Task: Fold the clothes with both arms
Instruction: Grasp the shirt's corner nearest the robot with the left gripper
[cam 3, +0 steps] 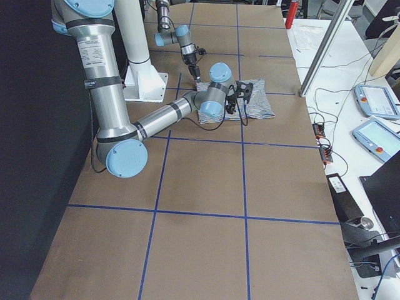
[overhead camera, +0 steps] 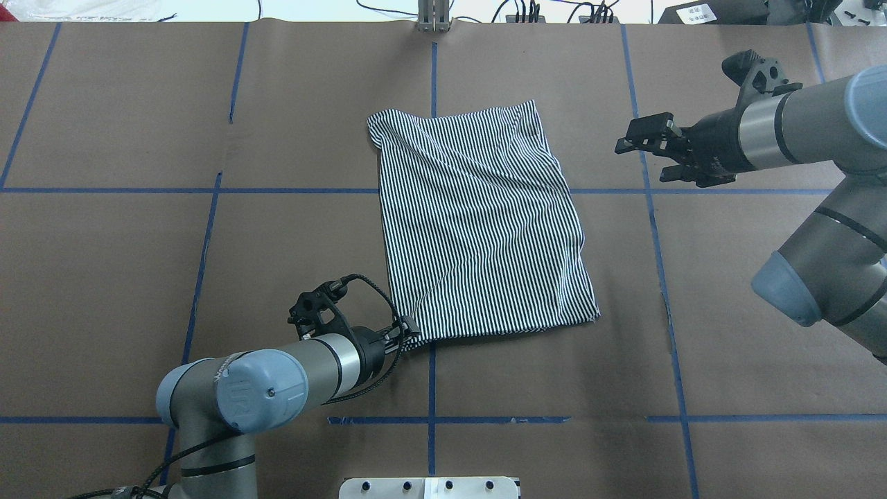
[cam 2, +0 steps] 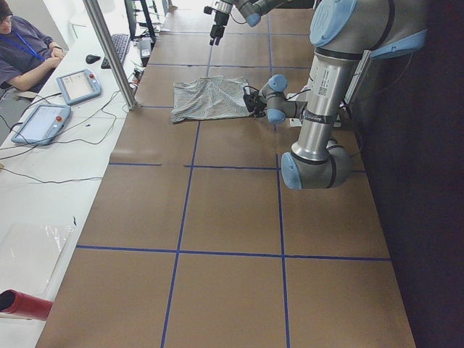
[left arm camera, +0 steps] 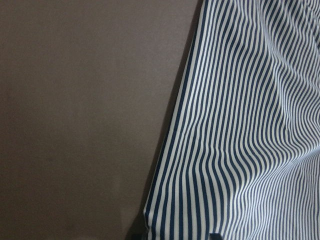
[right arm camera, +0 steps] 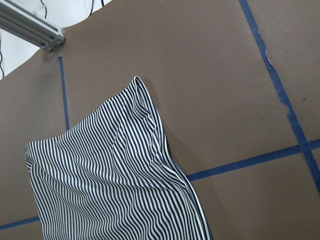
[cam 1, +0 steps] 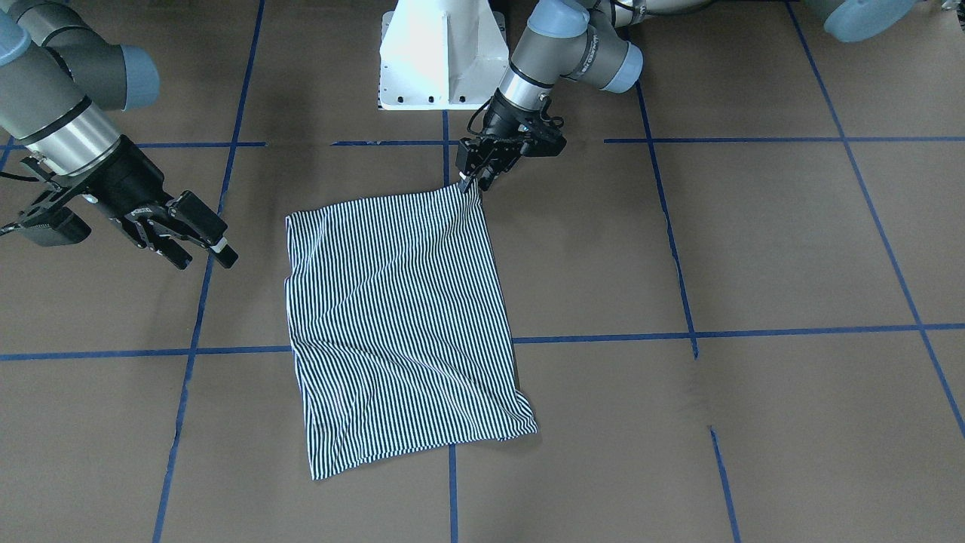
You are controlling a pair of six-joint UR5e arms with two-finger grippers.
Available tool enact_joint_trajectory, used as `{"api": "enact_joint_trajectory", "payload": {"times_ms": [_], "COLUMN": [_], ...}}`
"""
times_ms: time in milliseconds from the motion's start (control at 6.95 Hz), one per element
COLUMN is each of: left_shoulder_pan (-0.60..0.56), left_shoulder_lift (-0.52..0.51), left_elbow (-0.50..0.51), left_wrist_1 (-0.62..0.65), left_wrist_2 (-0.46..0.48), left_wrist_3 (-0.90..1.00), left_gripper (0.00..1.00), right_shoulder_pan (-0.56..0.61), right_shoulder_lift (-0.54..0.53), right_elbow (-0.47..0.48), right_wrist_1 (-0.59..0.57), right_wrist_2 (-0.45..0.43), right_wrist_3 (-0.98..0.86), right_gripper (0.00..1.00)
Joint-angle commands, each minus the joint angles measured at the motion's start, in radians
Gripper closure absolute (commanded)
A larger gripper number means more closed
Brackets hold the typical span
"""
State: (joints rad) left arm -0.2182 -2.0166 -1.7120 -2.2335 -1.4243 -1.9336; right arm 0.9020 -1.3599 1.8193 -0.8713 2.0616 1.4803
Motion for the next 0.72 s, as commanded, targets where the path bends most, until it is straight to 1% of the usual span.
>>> {"api": "enact_joint_trajectory", "payload": {"times_ms": [0,144,288,431,575], "left_shoulder_pan": [0.003,0.003,0.005,0.005,0.005], "left_shoulder_lift": [-0.007,-0.007,-0.007,-0.007,-0.007], "left_elbow": [0.003,0.003,0.003,0.003,0.003], "left_wrist_1": [0.0,0.0,0.0,-0.002,-0.002], "left_wrist_2": [0.001,0.001,0.001,-0.001,-0.001], "left_wrist_3": [-0.004,-0.004,-0.004,0.001,0.01], "left_gripper": [0.46,0.46,0.58,0.93,1.0], "right_shoulder_pan": [0.0,0.0,0.0,0.0,0.0], "right_shoulder_lift": [-0.001,-0.001,-0.001,-0.002,-0.002], "right_elbow": [0.0,0.0,0.0,0.0,0.0], "right_wrist_1": [0.0,0.0,0.0,0.0,0.0], "right_wrist_2": [0.0,-0.001,-0.005,-0.006,-0.006], "right_wrist_3": [0.0,0.0,0.0,0.0,-0.002], "right_gripper": [0.0,0.0,0.0,0.0,0.0]}}
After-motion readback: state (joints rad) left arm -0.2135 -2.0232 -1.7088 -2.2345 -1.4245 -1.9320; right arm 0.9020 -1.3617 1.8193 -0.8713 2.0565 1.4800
